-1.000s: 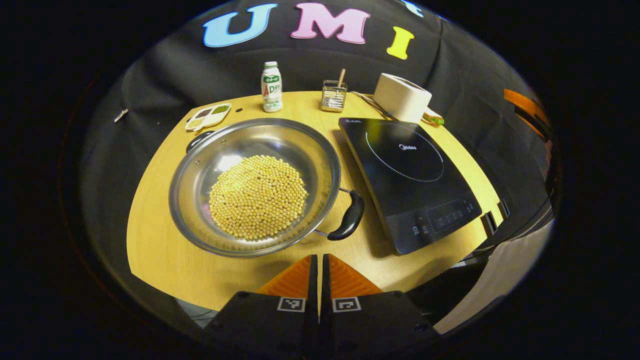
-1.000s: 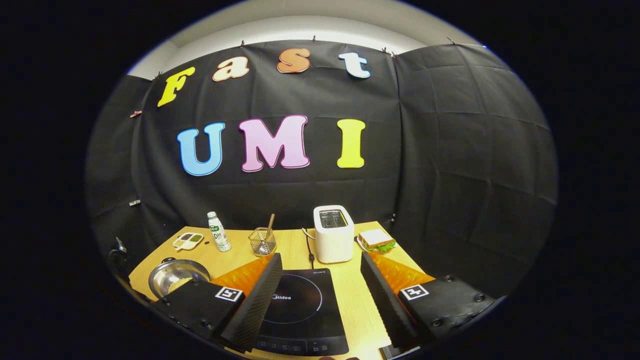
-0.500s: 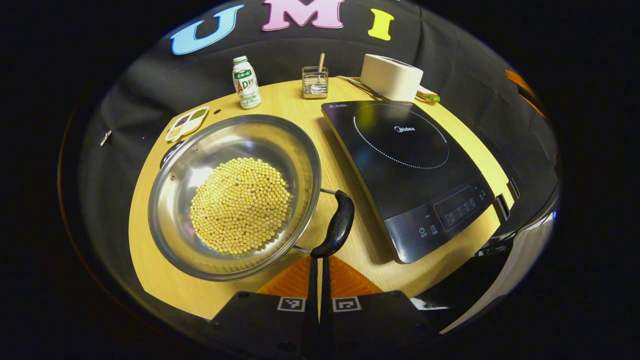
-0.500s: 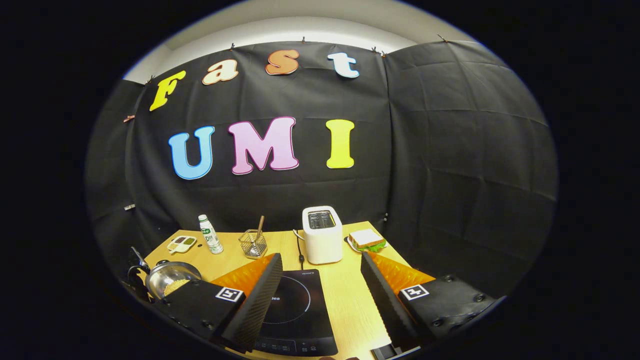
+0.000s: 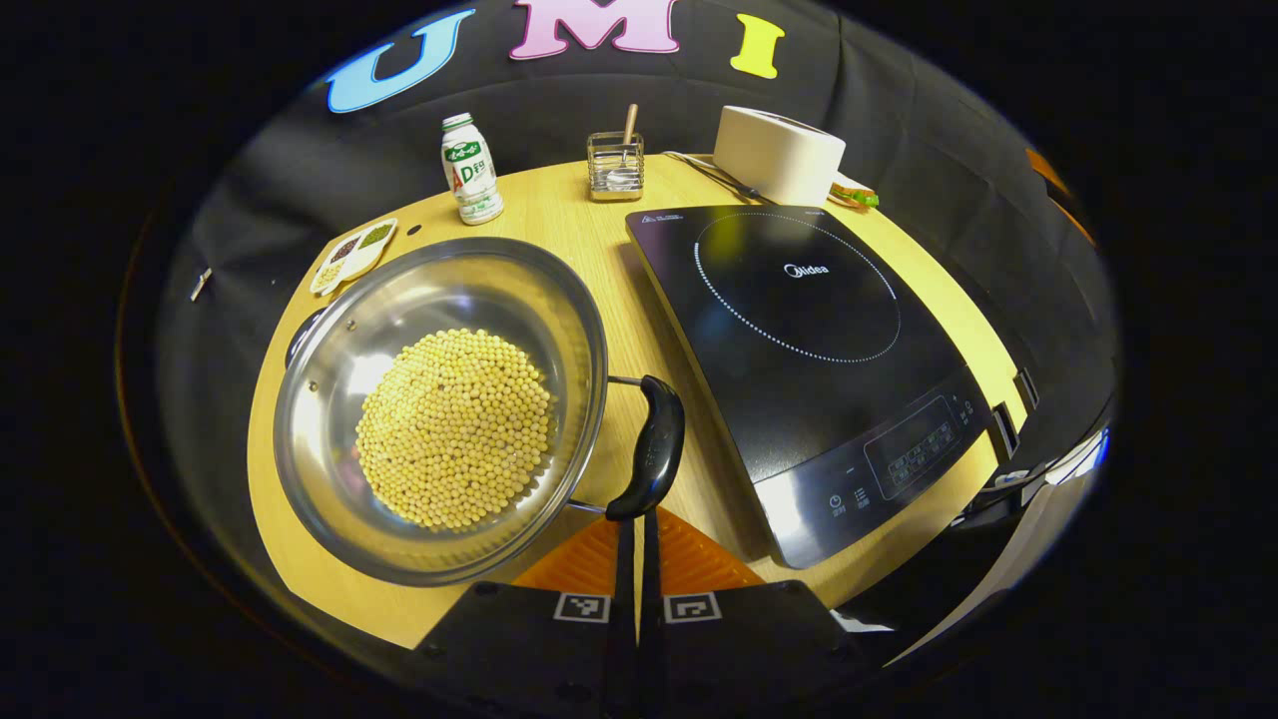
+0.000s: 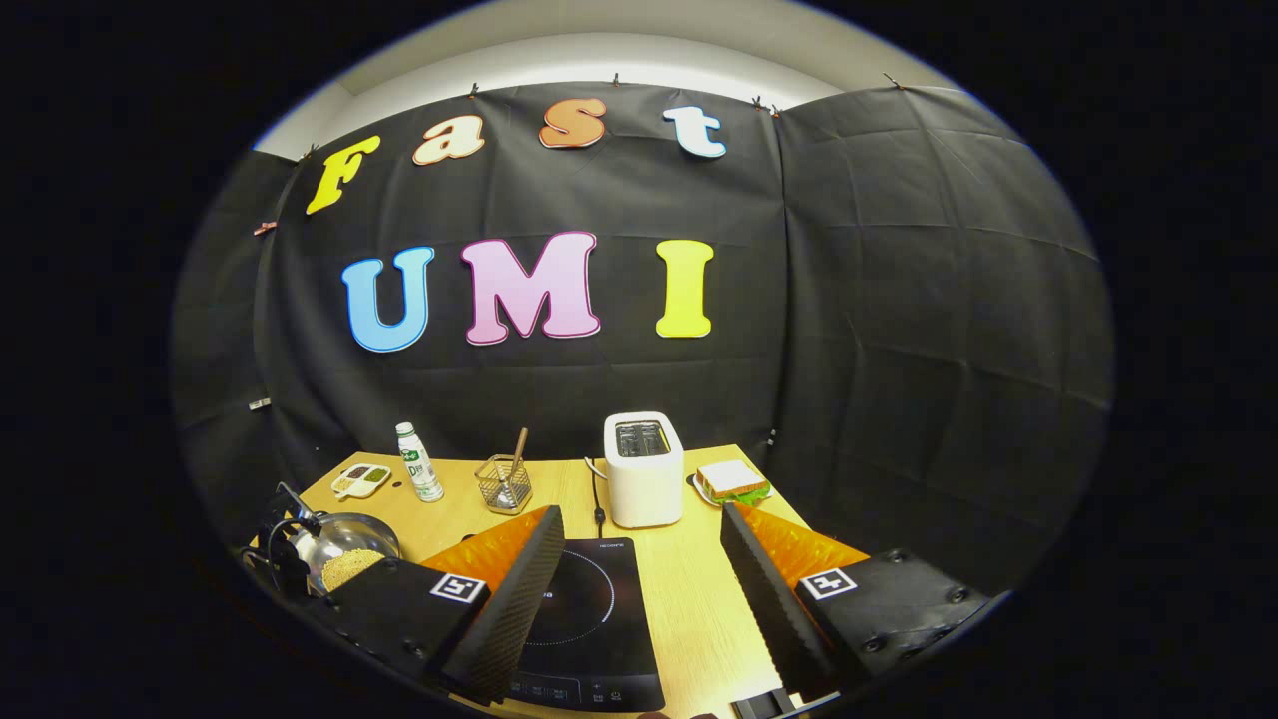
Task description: First push the handle of the pot to place it horizontally, then grasp the pot with both hands and set it on the induction cooktop.
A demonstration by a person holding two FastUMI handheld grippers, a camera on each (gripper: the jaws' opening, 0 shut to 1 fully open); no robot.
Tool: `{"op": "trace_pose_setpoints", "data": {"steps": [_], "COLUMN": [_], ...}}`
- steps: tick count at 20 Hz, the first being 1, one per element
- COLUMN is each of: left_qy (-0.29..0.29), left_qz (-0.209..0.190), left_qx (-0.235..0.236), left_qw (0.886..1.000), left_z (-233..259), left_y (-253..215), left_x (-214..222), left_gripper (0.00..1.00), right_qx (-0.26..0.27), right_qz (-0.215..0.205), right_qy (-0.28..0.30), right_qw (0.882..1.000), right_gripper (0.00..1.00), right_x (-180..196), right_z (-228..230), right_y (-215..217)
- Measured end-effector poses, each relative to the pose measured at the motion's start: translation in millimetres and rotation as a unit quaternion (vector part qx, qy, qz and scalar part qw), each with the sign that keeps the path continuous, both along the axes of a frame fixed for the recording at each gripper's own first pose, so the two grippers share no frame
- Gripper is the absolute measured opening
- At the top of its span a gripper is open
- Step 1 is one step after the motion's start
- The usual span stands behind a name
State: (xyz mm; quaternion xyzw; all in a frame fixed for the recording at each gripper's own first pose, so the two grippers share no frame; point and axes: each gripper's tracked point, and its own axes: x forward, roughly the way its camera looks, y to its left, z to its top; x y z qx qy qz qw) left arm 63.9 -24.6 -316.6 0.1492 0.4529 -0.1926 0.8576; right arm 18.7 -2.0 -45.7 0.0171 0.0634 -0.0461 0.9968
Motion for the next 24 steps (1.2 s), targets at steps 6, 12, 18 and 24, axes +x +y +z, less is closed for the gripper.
{"op": "trace_pose_setpoints", "data": {"steps": [6,12,18,24], "left_qy": [-0.002,0.004,0.009,-0.001], "left_qz": [-0.003,0.003,0.019,0.013], "left_qx": [-0.007,-0.028,-0.048,-0.048], "left_qw": [1.000,1.000,0.999,0.999], "left_z": [1,2,2,4], "left_y": [-12,-24,-30,-38], "left_x": [20,41,62,85], "left_gripper": [0.05,0.05,0.05,0.05], "right_qx": [-0.006,-0.012,-0.016,-0.023], "right_qz": [0.003,0.002,-0.008,-0.013], "right_qy": [0.003,0.008,0.012,0.016], "right_qw": [1.000,1.000,1.000,1.000], "right_gripper": [0.98,0.98,0.98,0.98], "right_x": [0,-1,-5,-9], "right_z": [-2,-5,-7,-8], "right_y": [1,-1,-9,-11]}}
